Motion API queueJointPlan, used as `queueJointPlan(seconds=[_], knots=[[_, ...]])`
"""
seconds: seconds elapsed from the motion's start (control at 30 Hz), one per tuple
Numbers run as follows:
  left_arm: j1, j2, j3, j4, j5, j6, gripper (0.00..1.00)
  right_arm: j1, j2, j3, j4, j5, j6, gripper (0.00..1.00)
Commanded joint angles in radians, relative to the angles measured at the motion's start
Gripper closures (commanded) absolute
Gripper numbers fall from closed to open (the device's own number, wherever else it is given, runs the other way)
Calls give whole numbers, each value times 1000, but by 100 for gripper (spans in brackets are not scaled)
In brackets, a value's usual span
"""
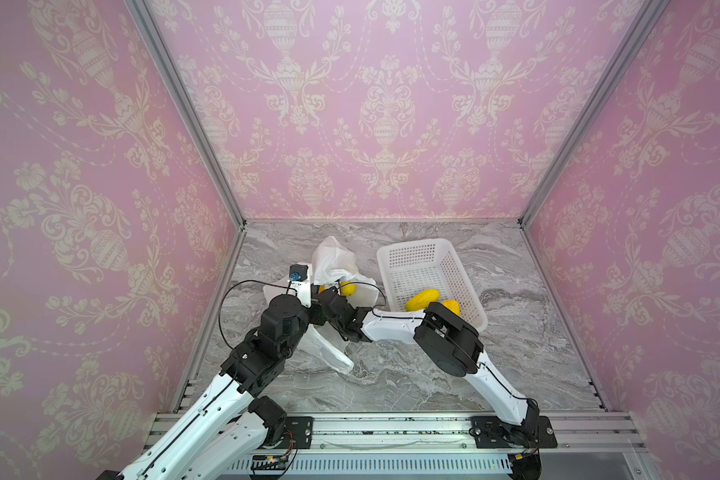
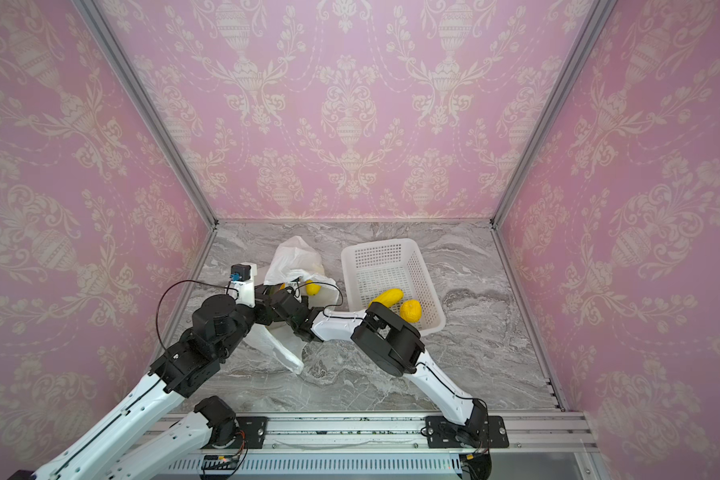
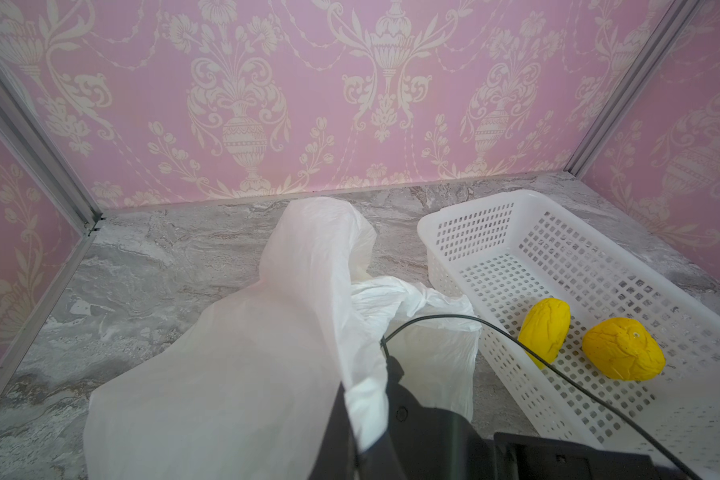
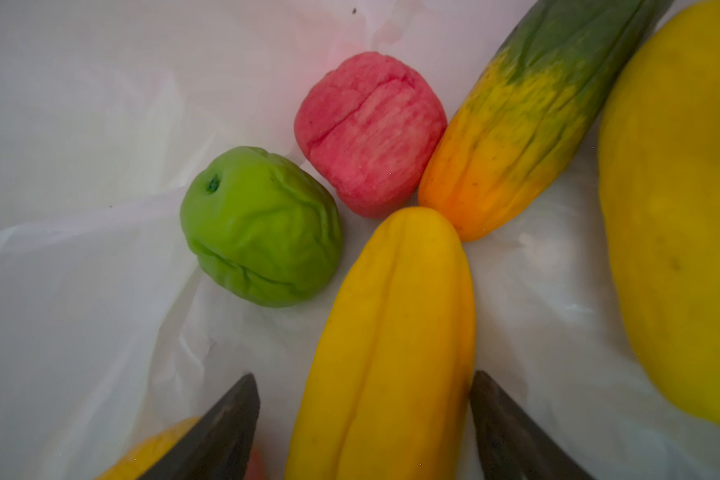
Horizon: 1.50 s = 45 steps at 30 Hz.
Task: Untie the knot of the plastic bag and take out the fruit
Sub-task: 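Grasp the yellow mango with the right gripper and lift it out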
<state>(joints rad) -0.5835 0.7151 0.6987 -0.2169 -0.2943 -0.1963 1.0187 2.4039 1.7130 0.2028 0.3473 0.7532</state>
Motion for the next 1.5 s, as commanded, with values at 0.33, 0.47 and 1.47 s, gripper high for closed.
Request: queueJointPlan(seconds=[0.33,0.47,1.47], knots=[[7,0,-6,5,-10,0,100,-1,-62,-65,-25,-51,-37,61],[8,12,-4,5,-24,-1,100,22,-204,-221,47,-13,-81,69],[22,12,-5,-11,-28,-16,100,188,-1147,-1060,365,529,-516,83]])
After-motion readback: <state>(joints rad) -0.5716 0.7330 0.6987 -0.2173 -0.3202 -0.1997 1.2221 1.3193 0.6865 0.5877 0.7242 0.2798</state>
